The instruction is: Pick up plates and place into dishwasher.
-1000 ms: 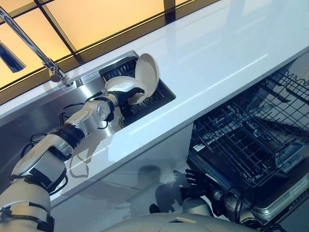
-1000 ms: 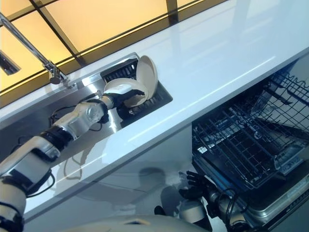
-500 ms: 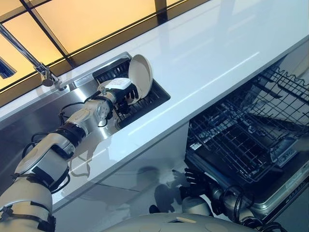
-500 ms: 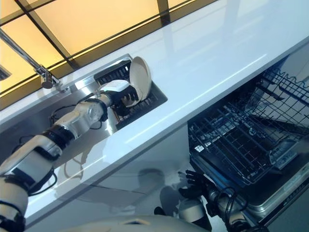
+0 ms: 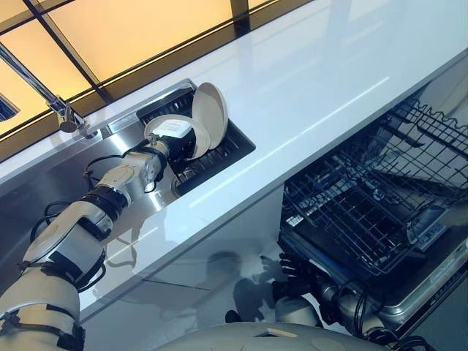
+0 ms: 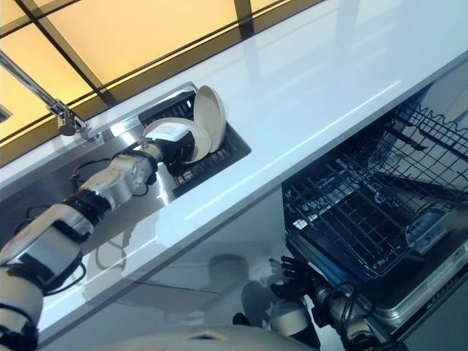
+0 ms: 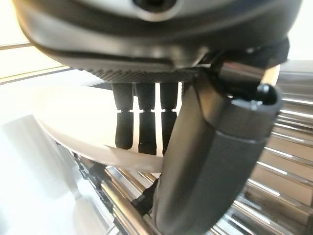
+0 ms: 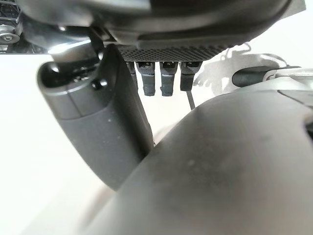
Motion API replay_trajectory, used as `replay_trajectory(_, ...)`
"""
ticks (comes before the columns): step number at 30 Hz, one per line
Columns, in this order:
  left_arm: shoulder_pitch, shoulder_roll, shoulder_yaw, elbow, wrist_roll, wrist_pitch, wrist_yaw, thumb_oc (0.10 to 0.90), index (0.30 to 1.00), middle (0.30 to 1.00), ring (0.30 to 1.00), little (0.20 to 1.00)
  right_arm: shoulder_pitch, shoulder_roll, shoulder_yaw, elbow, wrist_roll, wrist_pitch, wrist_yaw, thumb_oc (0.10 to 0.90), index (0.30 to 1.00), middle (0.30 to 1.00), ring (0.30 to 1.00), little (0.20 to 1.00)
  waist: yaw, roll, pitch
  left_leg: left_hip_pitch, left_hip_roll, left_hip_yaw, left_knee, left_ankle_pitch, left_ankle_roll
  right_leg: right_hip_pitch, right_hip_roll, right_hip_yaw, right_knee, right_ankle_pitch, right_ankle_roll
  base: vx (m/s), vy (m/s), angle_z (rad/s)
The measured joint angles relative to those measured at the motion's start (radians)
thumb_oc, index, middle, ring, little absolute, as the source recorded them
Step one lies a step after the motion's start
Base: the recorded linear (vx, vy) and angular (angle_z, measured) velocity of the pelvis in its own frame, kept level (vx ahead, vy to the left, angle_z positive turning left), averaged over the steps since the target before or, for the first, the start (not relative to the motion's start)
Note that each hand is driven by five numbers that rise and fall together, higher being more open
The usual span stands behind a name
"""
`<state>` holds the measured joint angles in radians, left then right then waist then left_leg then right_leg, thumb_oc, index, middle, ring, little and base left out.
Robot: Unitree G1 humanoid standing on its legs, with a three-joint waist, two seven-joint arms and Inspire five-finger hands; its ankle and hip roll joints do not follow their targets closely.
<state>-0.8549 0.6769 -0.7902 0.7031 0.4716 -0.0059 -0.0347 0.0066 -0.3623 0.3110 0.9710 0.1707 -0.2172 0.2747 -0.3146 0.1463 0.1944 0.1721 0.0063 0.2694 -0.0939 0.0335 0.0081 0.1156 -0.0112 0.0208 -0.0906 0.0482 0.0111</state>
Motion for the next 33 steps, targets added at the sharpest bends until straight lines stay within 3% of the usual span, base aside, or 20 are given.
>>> replay_trajectory(8,0.0,0.033,-0.001,-0.033,-0.003,-0.01,0.052,0.1,0.3,0.3,0.3,0.2,0.002,-0.011,0.003,-0.001,-0.007,-0.006,-0.035,0.8,0.9,0.9,0.9,0.9,0.019,-0.001,0.004,-0.002,0.0,-0.002,0.0,0.0,0.0,-0.001,-0.001,-0.002,0.0,0.0,0.0,0.0,0.0,0.0)
replay_trajectory(18,0.001,0.218,0.012,-0.25,-0.126,-0.043,0.142,0.1,0.3,0.3,0.3,0.2,0.053,-0.056,0.007,-0.176,0.005,-0.025,-0.055,0.8,0.9,0.9,0.9,0.9,0.04,-0.009,0.033,0.0,-0.001,-0.018,0.0,0.0,0.0,0.008,-0.002,-0.012,0.0,0.002,-0.004,-0.01,0.0,0.02)
replay_trajectory(24,0.025,0.262,0.115,-0.308,-0.165,-0.077,0.145,0.1,0.3,0.3,0.3,0.2,0.12,-0.108,-0.032,-0.396,-0.016,0.015,-0.004,0.8,0.9,0.9,0.9,0.9,0.045,-0.047,0.058,0.004,-0.001,-0.029,0.0,0.0,0.0,0.015,-0.001,-0.022,0.0,0.002,-0.003,-0.03,-0.02,0.03)
replay_trajectory(30,0.03,0.342,0.142,-0.331,-0.171,-0.092,0.165,0.1,0.3,0.3,0.3,0.2,0.162,-0.149,-0.107,-0.464,0.01,0.066,0.043,0.8,0.9,0.9,0.9,0.9,0.043,-0.09,0.073,0.001,-0.001,-0.033,0.002,0.0,0.0,0.014,-0.001,-0.027,0.0,0.002,-0.004,0.0,0.0,0.0)
replay_trajectory(33,0.078,0.344,0.195,-0.346,-0.185,-0.104,0.181,0.1,0.3,0.3,0.3,0.2,0.189,-0.164,-0.136,-0.518,0.039,0.07,0.067,0.8,0.9,0.9,0.9,0.9,0.043,-0.1,0.074,0.0,-0.003,-0.034,0.001,0.0,0.0,0.014,-0.002,-0.029,0.0,0.002,-0.004,0.0,0.0,0.0)
